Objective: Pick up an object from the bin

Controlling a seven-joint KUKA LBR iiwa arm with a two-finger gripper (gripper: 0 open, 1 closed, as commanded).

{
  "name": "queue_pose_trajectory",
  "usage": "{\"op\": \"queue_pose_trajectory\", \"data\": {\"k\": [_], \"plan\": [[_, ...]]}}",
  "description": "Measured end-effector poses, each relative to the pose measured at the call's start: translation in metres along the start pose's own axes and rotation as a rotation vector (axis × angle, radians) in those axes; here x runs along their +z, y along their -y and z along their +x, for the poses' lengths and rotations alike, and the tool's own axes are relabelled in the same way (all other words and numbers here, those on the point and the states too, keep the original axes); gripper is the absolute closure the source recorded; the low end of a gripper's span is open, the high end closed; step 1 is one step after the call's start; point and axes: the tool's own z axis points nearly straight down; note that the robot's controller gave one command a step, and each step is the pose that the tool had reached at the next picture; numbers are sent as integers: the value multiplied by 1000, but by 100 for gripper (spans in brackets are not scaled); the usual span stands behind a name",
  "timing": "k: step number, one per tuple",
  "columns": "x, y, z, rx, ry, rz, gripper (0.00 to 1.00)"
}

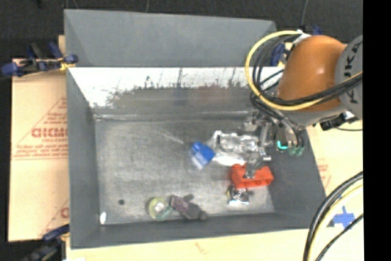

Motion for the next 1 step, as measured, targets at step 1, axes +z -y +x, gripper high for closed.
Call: {"op": "queue_pose_trajectory", "data": {"k": [1], "plan": [[54,5,-11,68,17,-1,0]]}}
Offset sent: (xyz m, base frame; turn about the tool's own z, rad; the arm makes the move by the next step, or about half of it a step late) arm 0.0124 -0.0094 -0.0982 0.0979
